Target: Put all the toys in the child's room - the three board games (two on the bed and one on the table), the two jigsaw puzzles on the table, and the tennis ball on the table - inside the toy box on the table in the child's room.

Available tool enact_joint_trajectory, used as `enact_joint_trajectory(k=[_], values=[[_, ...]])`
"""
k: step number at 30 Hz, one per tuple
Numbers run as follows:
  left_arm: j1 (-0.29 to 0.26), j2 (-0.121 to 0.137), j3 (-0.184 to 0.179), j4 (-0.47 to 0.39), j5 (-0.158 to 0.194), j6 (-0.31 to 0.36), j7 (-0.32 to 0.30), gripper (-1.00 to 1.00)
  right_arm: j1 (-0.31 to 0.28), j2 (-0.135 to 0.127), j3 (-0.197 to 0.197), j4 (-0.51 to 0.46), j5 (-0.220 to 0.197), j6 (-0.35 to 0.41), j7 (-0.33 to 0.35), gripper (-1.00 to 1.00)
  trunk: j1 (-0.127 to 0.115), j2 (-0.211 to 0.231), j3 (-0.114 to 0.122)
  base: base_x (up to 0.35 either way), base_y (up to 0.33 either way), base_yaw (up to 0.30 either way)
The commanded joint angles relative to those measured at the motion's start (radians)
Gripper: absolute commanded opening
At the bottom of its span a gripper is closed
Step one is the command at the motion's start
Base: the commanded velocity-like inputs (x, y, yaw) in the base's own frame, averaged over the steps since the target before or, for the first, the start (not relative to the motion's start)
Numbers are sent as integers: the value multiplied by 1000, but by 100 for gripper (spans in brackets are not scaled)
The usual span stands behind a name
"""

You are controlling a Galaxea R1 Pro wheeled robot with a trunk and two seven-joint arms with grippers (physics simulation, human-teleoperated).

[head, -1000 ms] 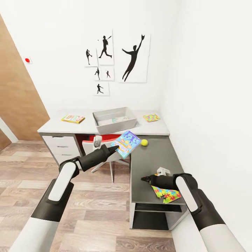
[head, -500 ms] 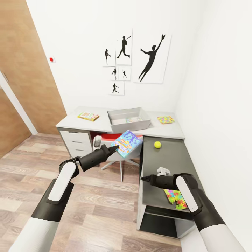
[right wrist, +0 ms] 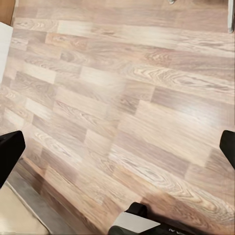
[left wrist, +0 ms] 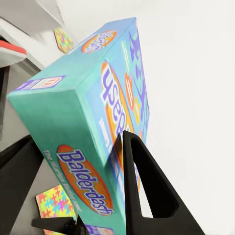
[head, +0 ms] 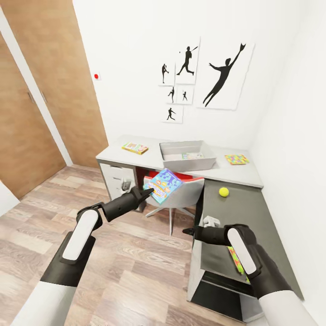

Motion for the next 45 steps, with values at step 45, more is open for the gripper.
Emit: enact_joint_trajectory(k=[45], values=[[-1,0,-2,0,0,2,0,-100,1,-1,-1,-5,10,3,10,100,1,-2,4,81,53,109]])
